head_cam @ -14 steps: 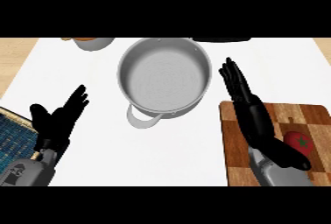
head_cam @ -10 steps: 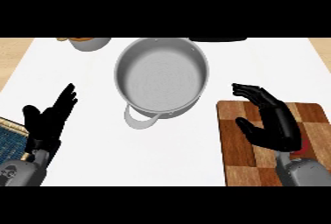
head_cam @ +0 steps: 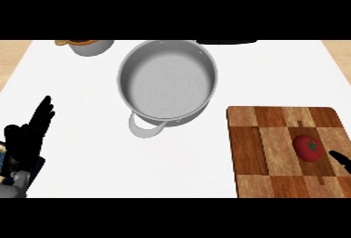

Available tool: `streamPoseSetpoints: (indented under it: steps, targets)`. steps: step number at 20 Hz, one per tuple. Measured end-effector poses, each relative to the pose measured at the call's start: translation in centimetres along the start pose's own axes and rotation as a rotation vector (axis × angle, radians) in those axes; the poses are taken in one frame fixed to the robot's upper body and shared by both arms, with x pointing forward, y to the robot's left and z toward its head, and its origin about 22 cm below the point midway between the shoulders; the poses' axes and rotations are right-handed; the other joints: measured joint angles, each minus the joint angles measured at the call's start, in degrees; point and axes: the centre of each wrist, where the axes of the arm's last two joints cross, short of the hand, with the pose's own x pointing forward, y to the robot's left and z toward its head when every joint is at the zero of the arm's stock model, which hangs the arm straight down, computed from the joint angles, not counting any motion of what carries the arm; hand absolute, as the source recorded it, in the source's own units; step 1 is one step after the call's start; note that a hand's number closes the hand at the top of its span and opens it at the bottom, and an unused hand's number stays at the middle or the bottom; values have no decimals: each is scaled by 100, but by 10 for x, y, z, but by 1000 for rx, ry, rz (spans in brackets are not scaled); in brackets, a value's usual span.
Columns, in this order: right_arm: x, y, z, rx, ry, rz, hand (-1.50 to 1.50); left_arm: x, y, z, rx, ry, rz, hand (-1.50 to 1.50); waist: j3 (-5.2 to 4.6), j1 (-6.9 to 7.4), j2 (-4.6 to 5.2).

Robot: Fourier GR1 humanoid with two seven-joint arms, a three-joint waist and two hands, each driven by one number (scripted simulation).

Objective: Pick the tomato from the cutting board and place it in the pot

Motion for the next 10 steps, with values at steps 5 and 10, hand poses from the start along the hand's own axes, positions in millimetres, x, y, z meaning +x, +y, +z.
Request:
streamPoseSetpoints:
  steps: [5, 10]
  targets:
    - [-12, -54, 20, 35, -11, 38, -150, -2, 1, 11, -2, -23, -13, 0, -6, 92, 12]
    - [9, -75, 2, 171, 38, 114, -150, 4, 2, 14, -3, -18, -21, 0, -19, 169, 29]
